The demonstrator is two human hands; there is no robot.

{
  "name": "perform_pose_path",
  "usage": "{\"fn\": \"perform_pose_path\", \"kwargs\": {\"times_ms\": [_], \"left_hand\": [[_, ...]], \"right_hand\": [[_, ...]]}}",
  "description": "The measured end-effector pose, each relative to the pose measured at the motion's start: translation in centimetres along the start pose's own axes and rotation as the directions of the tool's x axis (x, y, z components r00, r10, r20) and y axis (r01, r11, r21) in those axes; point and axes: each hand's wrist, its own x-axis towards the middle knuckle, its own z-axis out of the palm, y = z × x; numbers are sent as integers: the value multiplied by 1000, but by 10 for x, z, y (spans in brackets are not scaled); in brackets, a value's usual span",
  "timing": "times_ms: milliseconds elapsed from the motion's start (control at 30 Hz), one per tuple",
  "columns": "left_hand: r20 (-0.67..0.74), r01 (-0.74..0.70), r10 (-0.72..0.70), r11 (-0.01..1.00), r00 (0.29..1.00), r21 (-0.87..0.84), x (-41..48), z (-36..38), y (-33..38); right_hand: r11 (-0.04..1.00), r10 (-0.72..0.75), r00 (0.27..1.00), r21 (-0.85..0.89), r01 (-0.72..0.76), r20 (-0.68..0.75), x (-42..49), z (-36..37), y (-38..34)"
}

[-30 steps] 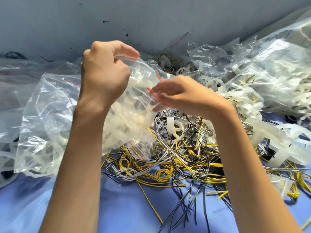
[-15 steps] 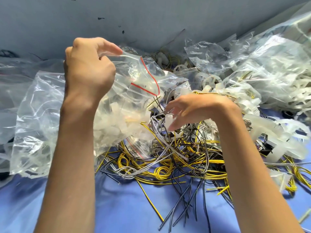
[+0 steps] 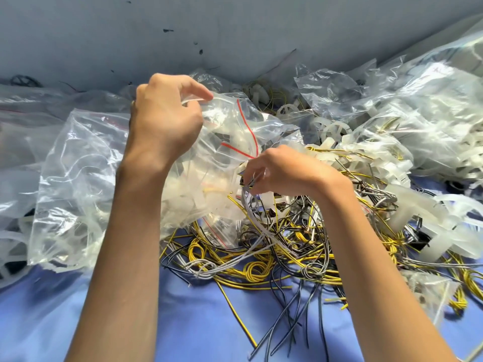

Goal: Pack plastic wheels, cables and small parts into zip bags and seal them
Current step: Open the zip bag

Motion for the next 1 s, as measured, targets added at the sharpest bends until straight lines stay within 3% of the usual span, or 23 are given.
{"fn": "perform_pose_path", "kwargs": {"times_ms": [200,333,467,567,633,700,867,1000], "left_hand": [[35,3,-3,1000,999,0,-1,3,3],[33,10,-11,1000,999,24,-2,0,3],[45,29,-37,984,998,176,-3,-4,4],[150,-16,-15,979,989,203,-4,-5,5],[312,-59,30,995,950,85,-3,-2,7],[443,-33,47,999,895,-39,-4,0,12],[495,50,31,987,868,-150,-2,12,15],[454,-82,127,990,882,-117,-7,15,13]], "right_hand": [[985,-52,966,144,91,-255,-6,-15,7],[939,-9,875,297,174,-484,-13,-28,12],[852,-8,784,405,330,-621,-22,-38,9],[700,7,770,553,452,-638,-26,-44,6],[563,33,776,653,507,-630,-28,-46,4],[490,57,791,707,510,-610,-29,-46,1],[484,97,824,750,451,-558,-25,-43,-5],[521,93,829,737,431,-551,-23,-40,-8]]}}
